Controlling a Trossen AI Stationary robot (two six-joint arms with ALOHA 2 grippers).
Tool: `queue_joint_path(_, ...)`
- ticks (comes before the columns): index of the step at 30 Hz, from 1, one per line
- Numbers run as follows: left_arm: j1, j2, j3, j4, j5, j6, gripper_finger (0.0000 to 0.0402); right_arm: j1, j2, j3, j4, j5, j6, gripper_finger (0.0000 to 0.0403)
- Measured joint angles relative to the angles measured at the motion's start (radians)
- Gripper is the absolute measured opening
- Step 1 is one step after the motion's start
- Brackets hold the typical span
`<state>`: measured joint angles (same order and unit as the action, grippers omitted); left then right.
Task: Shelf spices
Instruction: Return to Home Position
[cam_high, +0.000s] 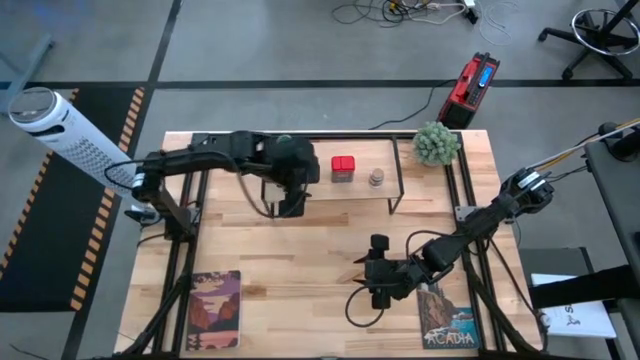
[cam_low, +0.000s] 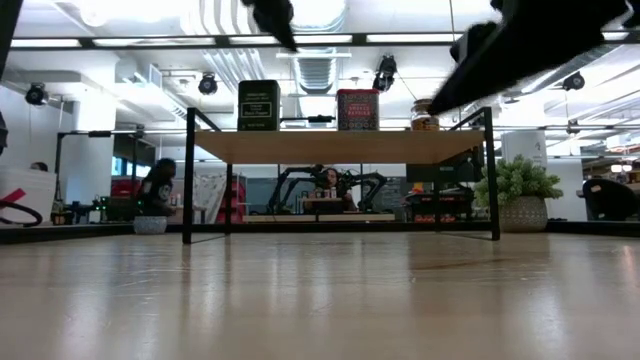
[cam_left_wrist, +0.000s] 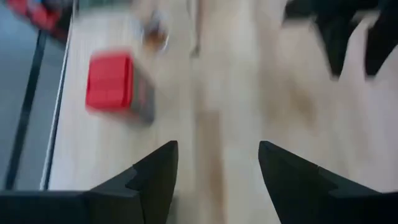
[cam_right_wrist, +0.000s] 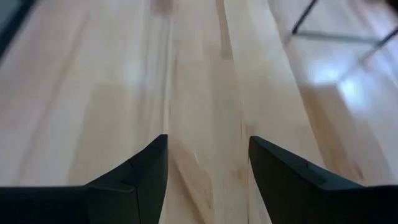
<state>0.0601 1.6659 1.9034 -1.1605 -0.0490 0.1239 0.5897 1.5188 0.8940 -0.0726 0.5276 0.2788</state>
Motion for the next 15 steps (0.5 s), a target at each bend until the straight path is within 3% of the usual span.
queue_joint_path(9, -0.154, -0.167, -0.078, 0.200, 0.022, -0.104, 0.0188, 0.082, -0.214, -0.139, 0.234, 0.050, -0.095, 0.0199)
queue_joint_path(15, -0.264, -0.265, -0.207, 0.252, 0.016, -0.186, 0.0178, 0.113, -0.392, -0.228, 0.166, 0.009, -0.097, 0.0199)
